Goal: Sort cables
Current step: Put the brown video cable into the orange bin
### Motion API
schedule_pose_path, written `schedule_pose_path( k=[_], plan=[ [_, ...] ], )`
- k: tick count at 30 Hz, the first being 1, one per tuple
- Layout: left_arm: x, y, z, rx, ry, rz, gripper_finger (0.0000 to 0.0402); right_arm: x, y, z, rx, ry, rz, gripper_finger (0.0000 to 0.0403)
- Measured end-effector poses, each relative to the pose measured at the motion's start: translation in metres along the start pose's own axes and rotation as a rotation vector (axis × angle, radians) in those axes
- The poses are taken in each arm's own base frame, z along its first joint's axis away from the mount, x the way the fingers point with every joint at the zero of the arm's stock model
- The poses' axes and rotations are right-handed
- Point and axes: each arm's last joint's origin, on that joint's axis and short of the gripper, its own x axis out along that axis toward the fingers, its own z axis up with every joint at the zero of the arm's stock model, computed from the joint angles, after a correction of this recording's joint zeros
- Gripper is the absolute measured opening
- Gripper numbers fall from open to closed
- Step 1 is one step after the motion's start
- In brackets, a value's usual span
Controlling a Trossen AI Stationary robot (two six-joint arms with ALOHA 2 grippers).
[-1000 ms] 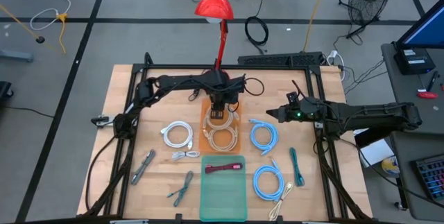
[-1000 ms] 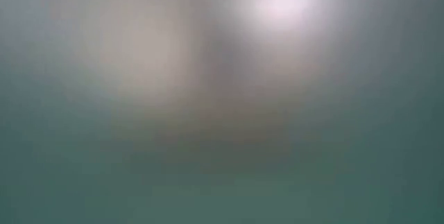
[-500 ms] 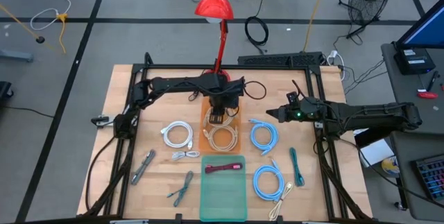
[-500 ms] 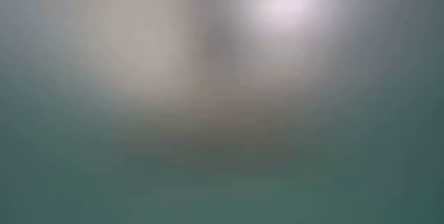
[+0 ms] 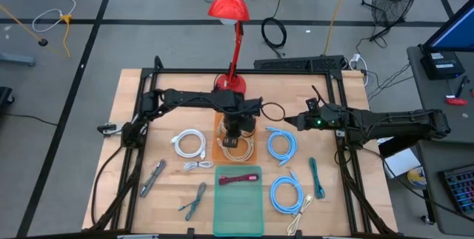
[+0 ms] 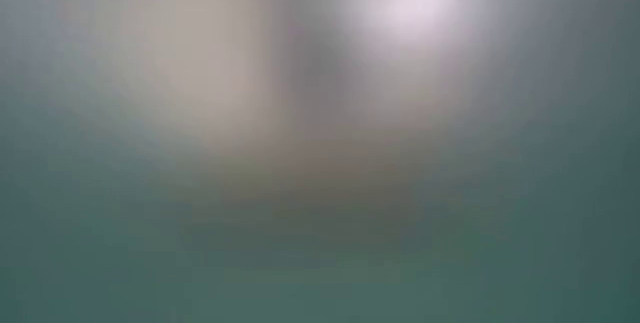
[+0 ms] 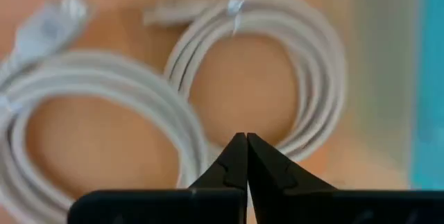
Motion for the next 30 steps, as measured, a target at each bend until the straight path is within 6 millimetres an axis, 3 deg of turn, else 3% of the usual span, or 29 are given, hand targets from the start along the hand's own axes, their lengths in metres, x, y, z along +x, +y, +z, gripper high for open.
schedule_pose_path(
  k=[10,21,30],
  plan=[
    [0.015,0.012,-0.007,-0.021,0.019,0.085,0.0001,0.0,0.0,0.0,0.0,0.0,0.0,0.0029],
    [0.015,0.017,-0.005,0.019,0.03,0.239,0.0001,0.0,0.0,0.0,0.0,0.0,0.0,0.0029],
    [0.014,0.018,-0.006,0.039,0.047,0.266,0.0,0.0,0.0,0.0,0.0,0.0,0.0,0.0029]
  ],
)
